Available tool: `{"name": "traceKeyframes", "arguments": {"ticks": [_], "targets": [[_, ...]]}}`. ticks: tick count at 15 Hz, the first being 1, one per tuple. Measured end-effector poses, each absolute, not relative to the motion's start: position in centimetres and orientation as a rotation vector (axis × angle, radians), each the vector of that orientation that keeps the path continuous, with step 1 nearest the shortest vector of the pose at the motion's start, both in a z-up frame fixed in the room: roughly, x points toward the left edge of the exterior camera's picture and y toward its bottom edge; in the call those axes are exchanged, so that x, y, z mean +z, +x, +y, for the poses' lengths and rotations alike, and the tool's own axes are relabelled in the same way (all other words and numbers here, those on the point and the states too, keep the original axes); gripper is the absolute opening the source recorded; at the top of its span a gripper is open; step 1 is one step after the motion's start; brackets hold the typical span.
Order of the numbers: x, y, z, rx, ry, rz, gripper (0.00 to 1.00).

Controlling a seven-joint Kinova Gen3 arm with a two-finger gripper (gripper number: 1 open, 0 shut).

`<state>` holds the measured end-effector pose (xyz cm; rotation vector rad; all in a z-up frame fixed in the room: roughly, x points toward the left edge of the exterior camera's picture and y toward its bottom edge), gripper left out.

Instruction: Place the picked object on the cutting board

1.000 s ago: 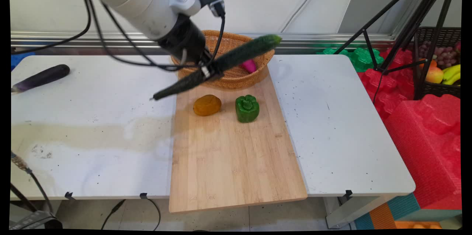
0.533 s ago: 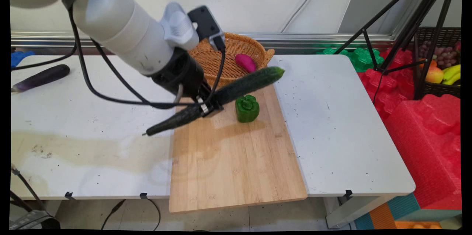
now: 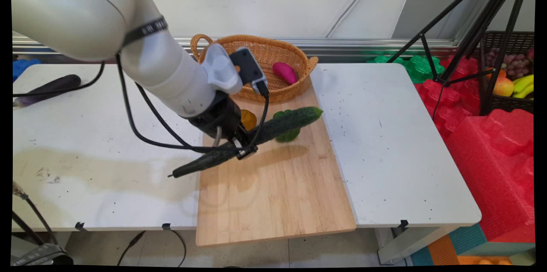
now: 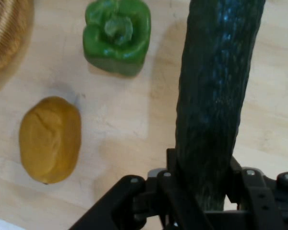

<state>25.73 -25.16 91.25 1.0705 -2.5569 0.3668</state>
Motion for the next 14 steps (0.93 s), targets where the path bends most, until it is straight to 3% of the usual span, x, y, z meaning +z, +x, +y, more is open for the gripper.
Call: {"name": "traceKeyframes", "arguments": {"ticks": [14], "targets": [[83.6,24.7,-27.5,0.274,1.04,-2.618,0.0]]}}
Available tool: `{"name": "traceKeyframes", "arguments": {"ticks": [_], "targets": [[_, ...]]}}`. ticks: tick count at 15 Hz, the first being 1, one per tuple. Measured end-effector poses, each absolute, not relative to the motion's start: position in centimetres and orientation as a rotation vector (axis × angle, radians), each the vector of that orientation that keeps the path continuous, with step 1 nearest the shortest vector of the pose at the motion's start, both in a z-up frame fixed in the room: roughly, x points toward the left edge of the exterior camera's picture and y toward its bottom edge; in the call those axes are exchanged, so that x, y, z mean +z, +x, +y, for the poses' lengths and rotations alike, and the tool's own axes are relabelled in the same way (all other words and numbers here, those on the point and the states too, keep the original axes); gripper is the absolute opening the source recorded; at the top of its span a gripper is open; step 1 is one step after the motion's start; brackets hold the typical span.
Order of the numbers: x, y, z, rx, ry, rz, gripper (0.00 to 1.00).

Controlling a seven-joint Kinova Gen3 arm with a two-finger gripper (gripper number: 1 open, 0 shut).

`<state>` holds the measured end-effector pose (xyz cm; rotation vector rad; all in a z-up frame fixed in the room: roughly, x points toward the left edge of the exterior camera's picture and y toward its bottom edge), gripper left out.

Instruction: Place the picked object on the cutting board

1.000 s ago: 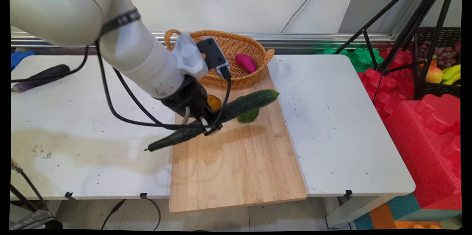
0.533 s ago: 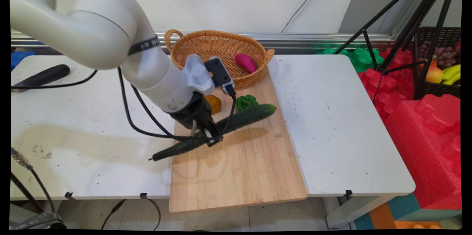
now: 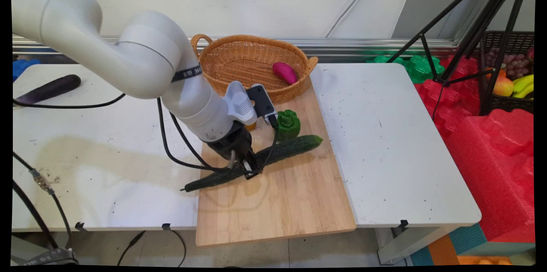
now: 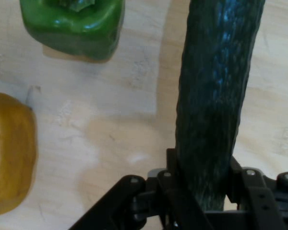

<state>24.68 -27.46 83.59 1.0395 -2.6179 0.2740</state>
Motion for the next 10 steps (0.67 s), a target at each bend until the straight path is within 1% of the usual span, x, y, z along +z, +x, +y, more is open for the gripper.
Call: {"name": "traceKeyframes", "arguments": {"ticks": [4,5,10], "targets": [[82.4,24.7,-27.9,0.264,1.017,-2.624,0.0],[82.2,24.7,-27.9,0.262,1.011,-2.624,1.0],[81.7,24.9,-28.1,0.267,0.993,-2.614,1.0]]}}
